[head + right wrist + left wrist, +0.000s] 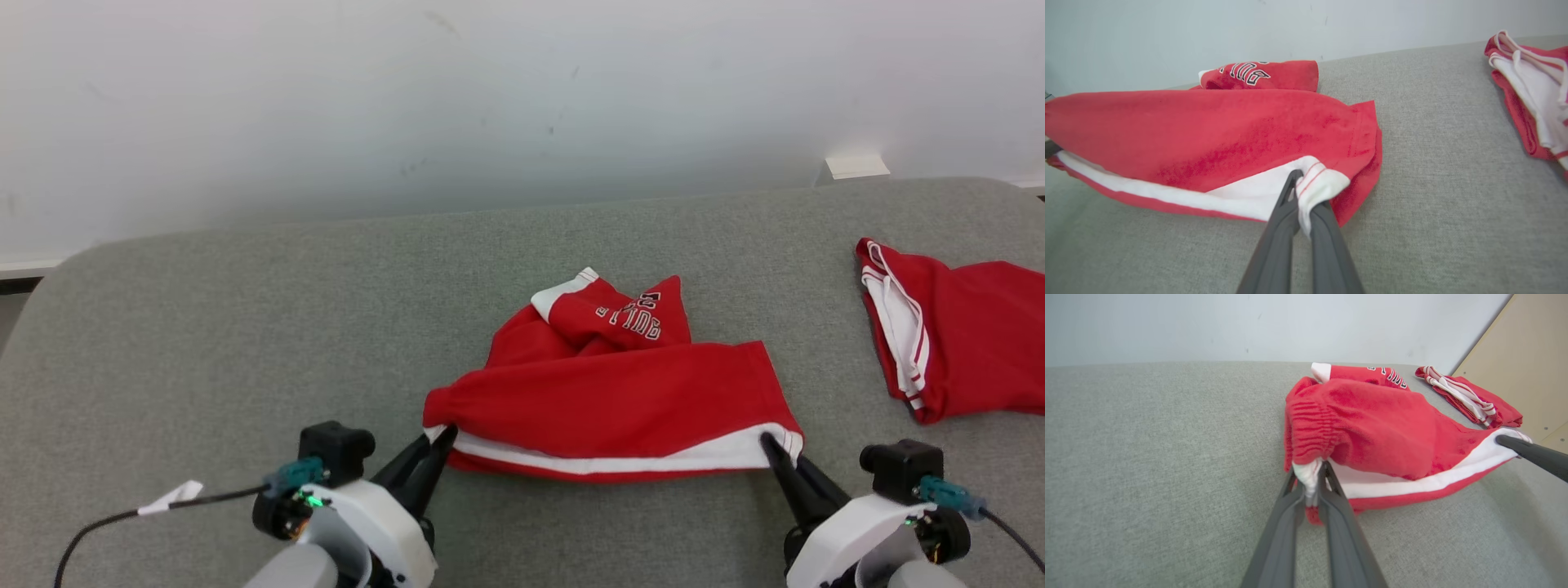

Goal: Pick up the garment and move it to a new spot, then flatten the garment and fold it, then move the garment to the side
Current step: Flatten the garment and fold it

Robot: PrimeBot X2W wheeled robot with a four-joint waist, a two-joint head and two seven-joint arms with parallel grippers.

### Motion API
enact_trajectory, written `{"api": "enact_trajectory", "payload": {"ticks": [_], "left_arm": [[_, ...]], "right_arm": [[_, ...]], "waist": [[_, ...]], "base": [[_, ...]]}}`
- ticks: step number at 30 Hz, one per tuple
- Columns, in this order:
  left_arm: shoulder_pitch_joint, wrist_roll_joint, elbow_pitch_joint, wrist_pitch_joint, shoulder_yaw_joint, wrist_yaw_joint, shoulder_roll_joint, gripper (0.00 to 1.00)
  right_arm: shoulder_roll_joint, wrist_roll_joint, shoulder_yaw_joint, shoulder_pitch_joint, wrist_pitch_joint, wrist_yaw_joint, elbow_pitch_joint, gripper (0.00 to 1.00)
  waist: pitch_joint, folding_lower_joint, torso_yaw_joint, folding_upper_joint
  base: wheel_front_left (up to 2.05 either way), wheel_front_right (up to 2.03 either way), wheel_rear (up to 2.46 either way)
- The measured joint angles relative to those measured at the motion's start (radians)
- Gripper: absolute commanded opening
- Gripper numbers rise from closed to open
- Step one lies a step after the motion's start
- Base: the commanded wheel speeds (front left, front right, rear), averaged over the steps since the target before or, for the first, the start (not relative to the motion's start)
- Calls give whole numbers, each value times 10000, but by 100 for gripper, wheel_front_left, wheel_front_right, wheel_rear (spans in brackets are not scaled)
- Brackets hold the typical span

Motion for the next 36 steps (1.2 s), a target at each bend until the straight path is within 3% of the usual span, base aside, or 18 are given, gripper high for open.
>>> {"api": "enact_trajectory", "payload": {"ticks": [4,9,17,26,36], "left_arm": [[-610,-165,-669,635,-33,0,320,0],[-2131,-502,-984,2222,58,2,596,0],[-5805,-1377,159,4128,215,-2,662,0],[-9059,-1499,2105,3854,127,-2,575,0],[-11750,-1718,3486,2874,96,-6,307,0]], "right_arm": [[-479,201,79,-480,0,0,-729,0],[-997,608,142,-1649,621,0,-1381,0],[-1197,1289,518,-4976,1229,0,-1037,0],[-930,1300,1035,-8648,-69,0,807,0],[-1127,880,1547,-11831,-821,6,2057,0]], "waist": [[-69,0,66,0],[200,0,98,0],[1476,1,80,0],[2901,2,-13,0],[3263,2,260,0]], "base": [[0,0,0],[0,0,0],[0,0,0],[0,0,0],[0,0,0]]}}
